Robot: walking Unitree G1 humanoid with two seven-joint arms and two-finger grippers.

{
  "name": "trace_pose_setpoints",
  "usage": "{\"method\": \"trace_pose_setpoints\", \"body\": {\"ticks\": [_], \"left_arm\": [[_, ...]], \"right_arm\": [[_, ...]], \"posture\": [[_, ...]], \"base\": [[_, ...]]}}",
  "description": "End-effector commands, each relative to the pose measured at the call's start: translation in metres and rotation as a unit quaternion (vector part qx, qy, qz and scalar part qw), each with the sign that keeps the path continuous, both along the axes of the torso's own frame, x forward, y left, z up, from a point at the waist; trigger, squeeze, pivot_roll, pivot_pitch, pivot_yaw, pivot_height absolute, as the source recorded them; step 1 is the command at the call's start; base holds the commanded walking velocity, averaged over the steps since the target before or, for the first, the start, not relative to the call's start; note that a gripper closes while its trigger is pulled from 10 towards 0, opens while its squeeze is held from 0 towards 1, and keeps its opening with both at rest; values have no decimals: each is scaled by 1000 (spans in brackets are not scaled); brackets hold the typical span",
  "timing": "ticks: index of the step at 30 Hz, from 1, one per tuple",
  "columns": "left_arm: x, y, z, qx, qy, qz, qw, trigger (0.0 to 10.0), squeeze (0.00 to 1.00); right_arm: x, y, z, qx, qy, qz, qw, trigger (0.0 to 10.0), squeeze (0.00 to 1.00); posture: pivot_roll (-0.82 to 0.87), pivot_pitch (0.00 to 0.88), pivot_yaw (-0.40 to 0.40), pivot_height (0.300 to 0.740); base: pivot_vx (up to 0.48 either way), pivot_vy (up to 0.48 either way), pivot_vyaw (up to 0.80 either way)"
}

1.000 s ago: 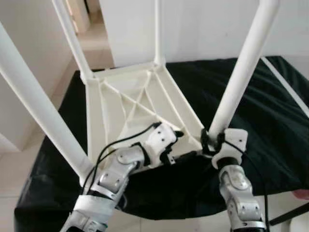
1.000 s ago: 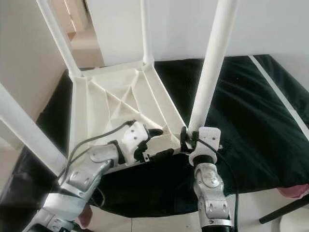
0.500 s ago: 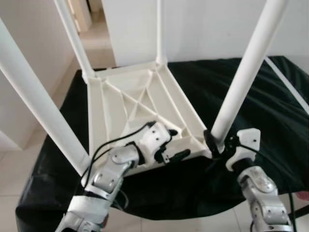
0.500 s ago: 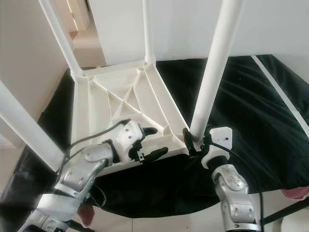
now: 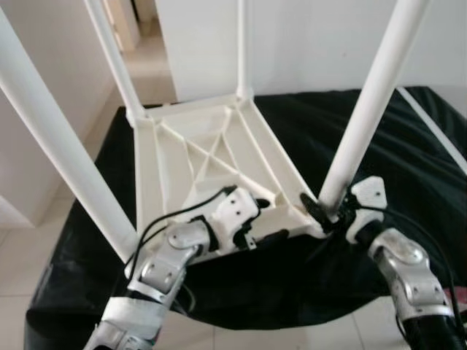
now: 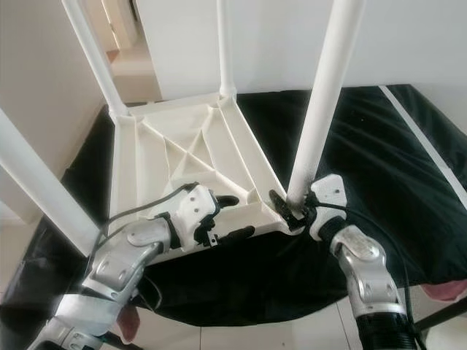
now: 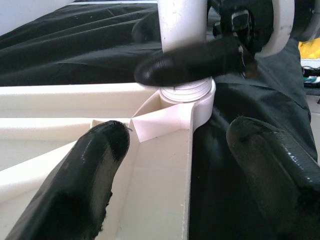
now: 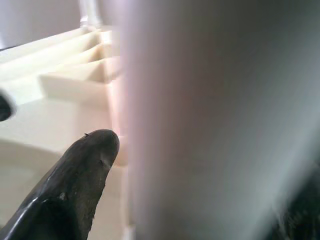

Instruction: Building children table

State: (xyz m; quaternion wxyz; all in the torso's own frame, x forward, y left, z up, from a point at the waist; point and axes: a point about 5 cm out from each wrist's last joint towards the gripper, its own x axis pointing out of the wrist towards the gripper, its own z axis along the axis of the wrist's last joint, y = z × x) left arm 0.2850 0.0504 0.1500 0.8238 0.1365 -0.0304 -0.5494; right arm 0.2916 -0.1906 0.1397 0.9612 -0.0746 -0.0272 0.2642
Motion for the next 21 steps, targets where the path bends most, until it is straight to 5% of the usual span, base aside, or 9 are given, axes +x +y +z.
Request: {"method": "trace_pose_setpoints", "body": {"ticks": [1,2,3,4,15,16,17,21], "left_arm": [[1,1,-3,16,-4,0,1000,10000,0],[1,2,-3,16,-5,4,1000,10000,0],[0,3,-3,16,-5,6,1000,10000,0],[0,4,-3,16,-5,8,1000,10000,0],[-1,6,-3,14,-2,12,1000,10000,0],[-2,6,-3,14,-1,12,1000,10000,0],[-2,6,-4,14,-1,12,1000,10000,0],[-2,6,-5,17,0,10,1000,10000,0]], "right_arm": [[1,5,-6,2,22,24,999,10000,0],[1,6,-7,-4,18,29,999,2157,0],[2,6,-7,-9,14,32,999,2157,0],[2,6,-8,-19,14,35,999,0,0],[0,-2,-16,-24,22,23,999,0,0],[-2,-5,-17,-19,27,12,999,627,0],[-4,-8,-18,-12,30,-4,999,10000,0],[-7,-13,-17,-6,16,-55,998,10000,0]], "posture": [[-111,14,38,740],[-109,15,37,740],[-107,16,34,740],[-107,16,34,740],[-100,23,28,740],[-102,26,30,740],[-104,27,33,740],[-112,28,42,740]], "base": [[0,0,0],[0,0,0],[0,0,0],[0,0,0],[0,0,0],[0,0,0],[0,0,0],[0,0,0]]}}
